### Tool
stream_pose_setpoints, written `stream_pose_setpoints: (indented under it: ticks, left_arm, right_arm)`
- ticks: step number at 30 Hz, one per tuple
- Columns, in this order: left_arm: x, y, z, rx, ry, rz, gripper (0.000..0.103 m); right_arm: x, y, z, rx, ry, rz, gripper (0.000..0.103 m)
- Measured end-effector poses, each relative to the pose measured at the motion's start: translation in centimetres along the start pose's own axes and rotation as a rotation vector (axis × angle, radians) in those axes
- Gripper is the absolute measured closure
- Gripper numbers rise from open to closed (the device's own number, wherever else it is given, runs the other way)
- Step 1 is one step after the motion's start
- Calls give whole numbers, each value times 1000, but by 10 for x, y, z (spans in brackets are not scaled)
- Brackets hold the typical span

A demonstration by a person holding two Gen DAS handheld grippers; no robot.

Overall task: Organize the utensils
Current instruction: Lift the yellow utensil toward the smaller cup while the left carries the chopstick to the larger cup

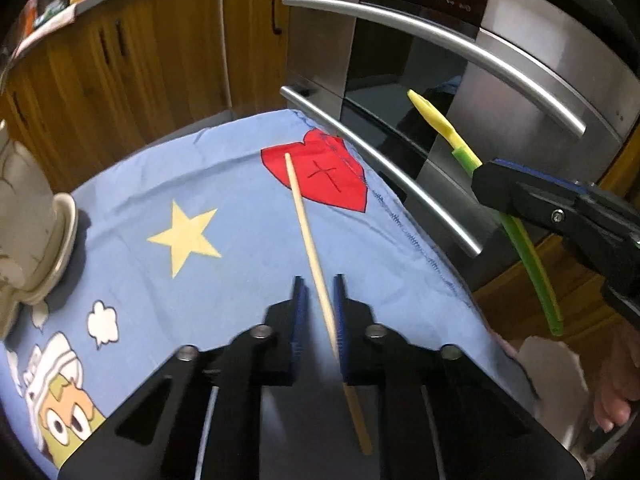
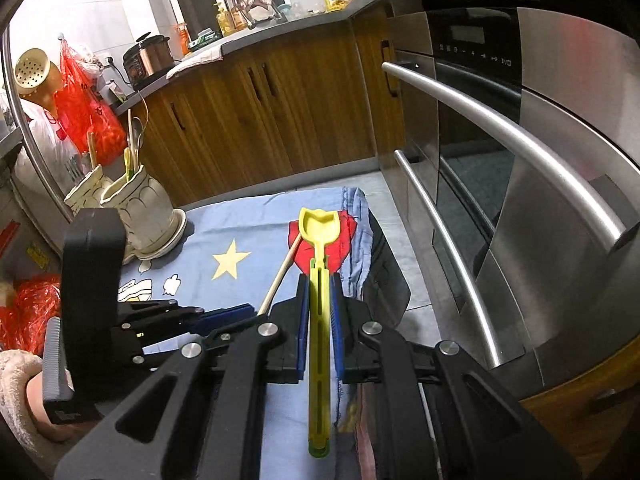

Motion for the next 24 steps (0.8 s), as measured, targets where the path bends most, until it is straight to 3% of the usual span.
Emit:
stream_pose_setpoints:
  ticks: [7,12,24]
  left_arm:
    - [-8,-9,-9,26,8,-29,98]
    - [-21,-37,-21,90,22,12,98]
    - [-93,-111,-44,230,-75,57,98]
  right_arm:
    - [-8,-3,0,5,-10,-1,93]
    - [-18,-3,1,6,-23,6,93]
    - [-83,7,14,26,-73,90,93]
Point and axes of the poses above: each gripper's, at about its wrist camera, not at the fingertips, and y roughly the way its jaws point, x to its right, z to its top, the point moved 3 cm from there along y, roughly the way its jaws point, and after that the axes turned 7 degrees about y, right-handed, at the moved point
